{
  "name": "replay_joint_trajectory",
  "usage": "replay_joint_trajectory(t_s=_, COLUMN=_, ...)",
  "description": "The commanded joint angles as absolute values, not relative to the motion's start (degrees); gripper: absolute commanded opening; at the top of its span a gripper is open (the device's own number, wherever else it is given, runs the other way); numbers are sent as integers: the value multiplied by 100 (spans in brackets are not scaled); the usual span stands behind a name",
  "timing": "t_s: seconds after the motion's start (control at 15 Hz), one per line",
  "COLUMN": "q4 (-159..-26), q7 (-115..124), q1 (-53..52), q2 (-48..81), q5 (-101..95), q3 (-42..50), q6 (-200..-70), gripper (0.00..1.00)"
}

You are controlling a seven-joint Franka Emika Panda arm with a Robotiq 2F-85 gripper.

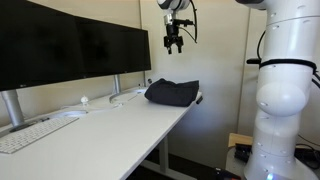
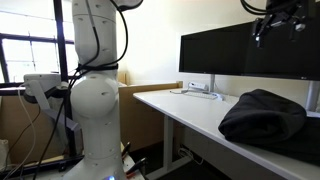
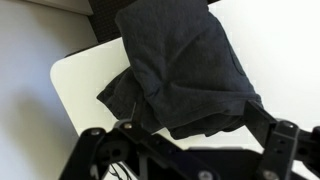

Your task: Fold the pants in half twice

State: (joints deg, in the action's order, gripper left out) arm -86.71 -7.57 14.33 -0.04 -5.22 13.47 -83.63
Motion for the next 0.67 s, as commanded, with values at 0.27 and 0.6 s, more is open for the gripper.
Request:
replay_joint_trajectory(t_s=0.27, q4=-9830, q7=-586, q1=1028, q2=-913, q5=-669, q3=962, q6=-8647, gripper=100)
replay_joint_trajectory(t_s=0.6, q4=-9583, q7=-652, q1=960, q2=-711, q5=-543, q3=943, q6=-8403, gripper=100)
